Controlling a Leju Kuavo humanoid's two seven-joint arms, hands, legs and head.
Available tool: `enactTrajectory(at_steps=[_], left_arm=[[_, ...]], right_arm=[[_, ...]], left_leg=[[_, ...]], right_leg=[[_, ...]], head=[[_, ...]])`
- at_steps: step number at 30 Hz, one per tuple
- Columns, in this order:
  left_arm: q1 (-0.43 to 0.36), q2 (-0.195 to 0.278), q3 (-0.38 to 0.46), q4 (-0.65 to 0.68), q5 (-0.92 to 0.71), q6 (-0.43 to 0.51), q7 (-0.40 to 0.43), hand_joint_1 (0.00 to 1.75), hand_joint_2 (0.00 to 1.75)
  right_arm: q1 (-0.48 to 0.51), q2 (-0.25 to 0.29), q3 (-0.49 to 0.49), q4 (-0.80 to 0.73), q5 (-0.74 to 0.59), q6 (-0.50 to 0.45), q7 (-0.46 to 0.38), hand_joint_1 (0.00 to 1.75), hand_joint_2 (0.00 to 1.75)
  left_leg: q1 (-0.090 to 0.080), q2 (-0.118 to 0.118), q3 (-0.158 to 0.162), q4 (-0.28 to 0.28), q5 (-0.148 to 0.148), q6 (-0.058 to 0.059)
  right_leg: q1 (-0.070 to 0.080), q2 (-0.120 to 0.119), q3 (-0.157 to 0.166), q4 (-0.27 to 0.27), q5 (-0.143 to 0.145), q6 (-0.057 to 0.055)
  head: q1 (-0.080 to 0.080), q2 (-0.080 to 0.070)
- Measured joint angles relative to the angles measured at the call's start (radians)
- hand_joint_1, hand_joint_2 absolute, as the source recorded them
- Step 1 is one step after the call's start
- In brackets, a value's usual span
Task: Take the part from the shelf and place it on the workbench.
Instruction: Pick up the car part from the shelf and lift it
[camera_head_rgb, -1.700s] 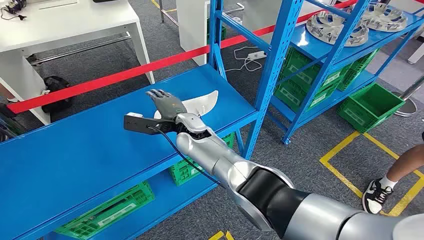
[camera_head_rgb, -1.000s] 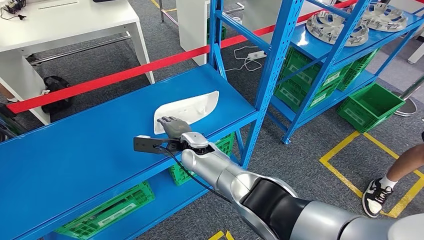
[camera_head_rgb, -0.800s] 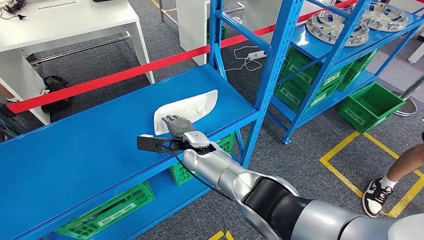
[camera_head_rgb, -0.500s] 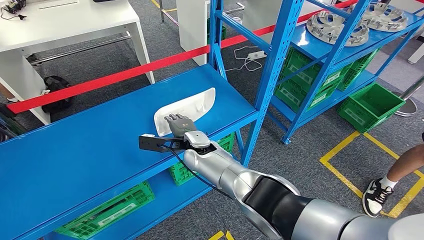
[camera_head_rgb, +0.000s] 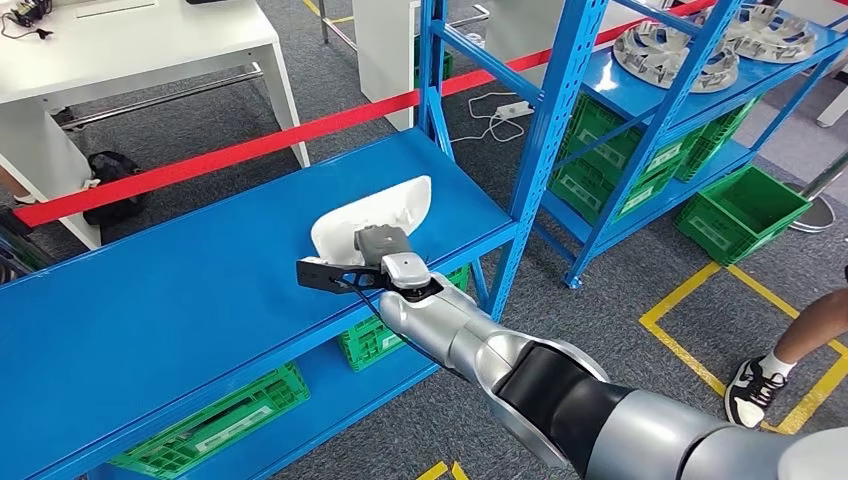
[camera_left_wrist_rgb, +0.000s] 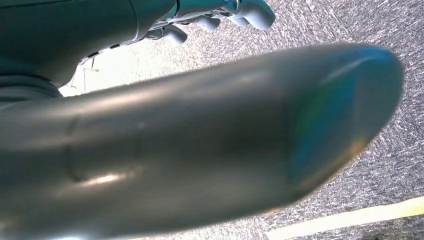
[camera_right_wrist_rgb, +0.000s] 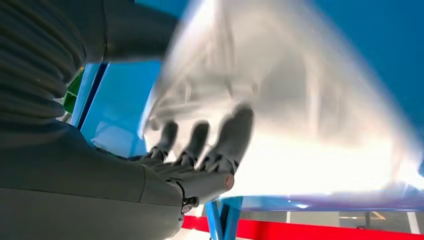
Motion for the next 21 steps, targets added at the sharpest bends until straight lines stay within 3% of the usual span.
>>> enactTrajectory(at_steps=[17,21], left_arm=[[0.001,-0.003,0.010,0.000,0.003,0.010,-0.022,0.00,0.00],[0.001,-0.003,0.010,0.000,-0.003,0.012,-0.031,0.00,1.75]], right_arm=[[-0.019,-0.002,0.004,0.003,0.002,0.013,0.005,1.75,1.75],[-0.019,-0.002,0.005,0.003,0.002,0.016,0.004,1.75,1.75]], left_leg=[[0.000,0.000,0.001,0.000,0.000,0.000],[0.000,0.000,0.001,0.000,0.000,0.000]], right_leg=[[0.000,0.000,0.001,0.000,0.000,0.000],[0.000,0.000,0.001,0.000,0.000,0.000]], head=[[0.000,0.000],[0.000,0.000]])
